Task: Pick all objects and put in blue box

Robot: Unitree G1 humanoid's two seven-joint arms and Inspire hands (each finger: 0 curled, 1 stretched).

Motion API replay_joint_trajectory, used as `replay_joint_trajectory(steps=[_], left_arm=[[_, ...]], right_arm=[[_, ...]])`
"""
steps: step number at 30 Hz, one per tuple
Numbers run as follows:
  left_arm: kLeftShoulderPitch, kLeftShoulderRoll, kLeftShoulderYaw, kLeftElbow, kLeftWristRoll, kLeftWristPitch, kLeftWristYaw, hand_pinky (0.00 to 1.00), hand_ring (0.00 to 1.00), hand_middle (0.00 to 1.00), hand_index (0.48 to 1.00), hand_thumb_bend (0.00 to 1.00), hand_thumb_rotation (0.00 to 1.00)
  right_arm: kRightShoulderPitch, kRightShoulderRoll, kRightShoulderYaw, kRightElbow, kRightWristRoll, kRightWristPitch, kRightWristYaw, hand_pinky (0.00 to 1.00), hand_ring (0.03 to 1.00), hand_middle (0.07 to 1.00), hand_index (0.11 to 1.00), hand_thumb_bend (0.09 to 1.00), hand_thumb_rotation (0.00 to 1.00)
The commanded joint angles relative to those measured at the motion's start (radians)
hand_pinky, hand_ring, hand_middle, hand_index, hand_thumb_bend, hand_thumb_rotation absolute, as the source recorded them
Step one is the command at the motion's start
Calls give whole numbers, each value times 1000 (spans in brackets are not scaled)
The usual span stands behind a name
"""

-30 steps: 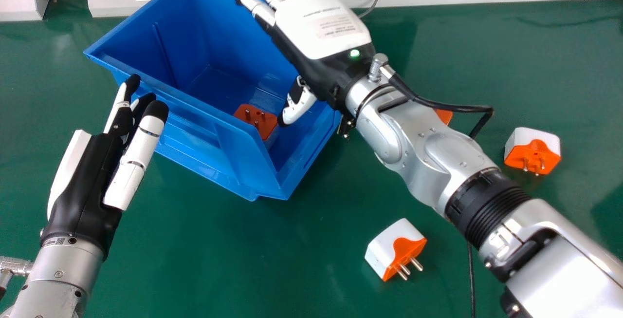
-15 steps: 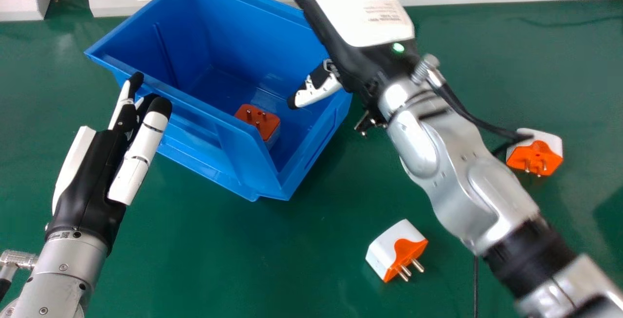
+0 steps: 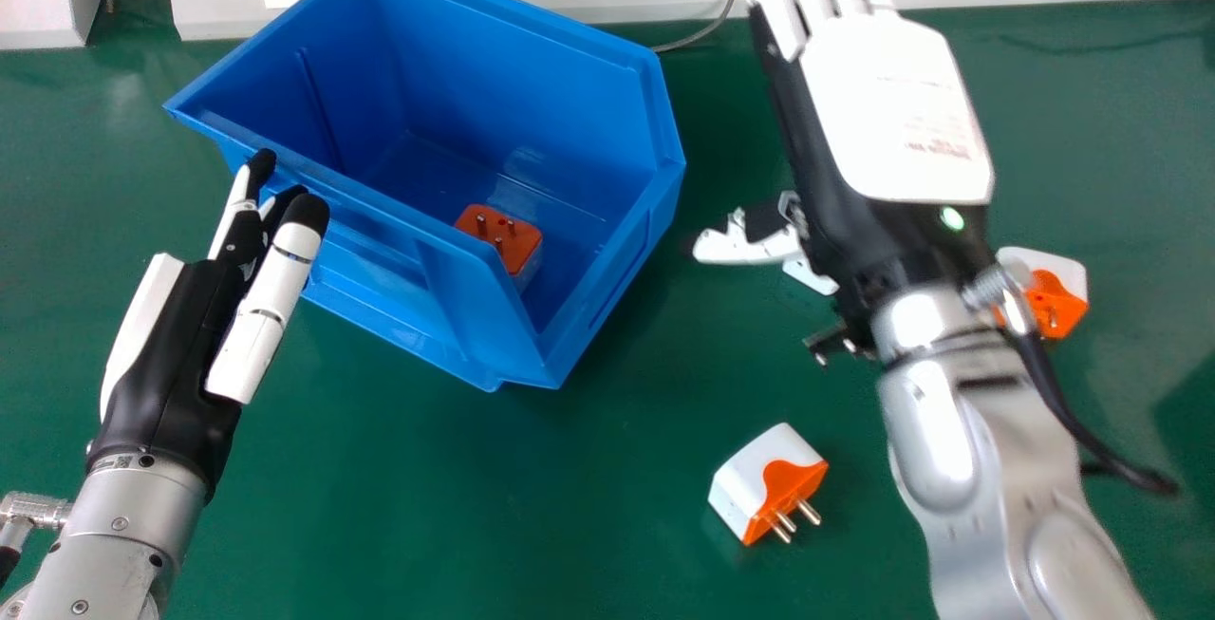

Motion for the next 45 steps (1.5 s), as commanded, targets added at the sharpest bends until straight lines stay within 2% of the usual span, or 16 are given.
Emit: replay_joint_trajectory(steps=[1,4,8,11,16,20,24,25,28,32,37,45], left_arm=[[9,11,20,-30,-16,-14,-3,900,963,967,1000,505,1000],[17,11,27,-38,-24,-8,-5,902,965,968,1000,506,1000],[20,7,30,-39,-30,2,-5,903,965,969,1000,514,1000],[21,5,35,-38,-43,8,-11,904,965,970,1000,517,1000],[41,4,39,-67,-59,25,-16,912,969,976,1000,526,1000],[48,9,47,-72,-78,28,-28,917,972,979,1000,530,1000],[56,19,62,-62,-98,17,-48,927,979,985,1000,527,1000],[58,22,67,-53,-101,7,-52,927,979,985,1000,527,1000],[60,24,84,-9,-111,-39,-62,941,987,990,1000,502,1000],[67,25,96,7,-115,-74,-66,924,980,991,1000,466,1000],[78,32,106,19,-118,-93,-66,908,973,987,1000,447,1000],[89,42,114,23,-113,-100,-72,895,966,982,1000,437,1000]], right_arm=[[67,-6,-27,-77,-26,14,7,999,1000,1000,997,794,214],[132,-2,-53,-116,-21,23,13,1000,1000,1000,999,790,229],[200,24,-87,-131,-7,41,-8,1000,1000,1000,1000,784,240],[235,54,-105,-112,4,48,-41,1000,1000,1000,1000,779,241],[270,84,-136,-91,9,64,-68,1000,1000,1000,1000,770,236],[286,112,-159,-37,30,63,-128,1000,1000,1000,1000,768,233],[291,147,-161,40,53,54,-215,1000,1000,1000,1000,765,228],[289,153,-162,58,59,48,-235,1000,1000,1000,1000,765,228],[271,152,-174,137,88,7,-309,1000,1000,1000,1000,764,230],[251,137,-186,220,112,-29,-373,1000,1000,1000,1000,760,234],[226,113,-198,299,132,-32,-386,1000,1000,1000,1000,747,244],[175,83,-219,356,151,19,-347,1000,1000,1000,1000,733,241]])
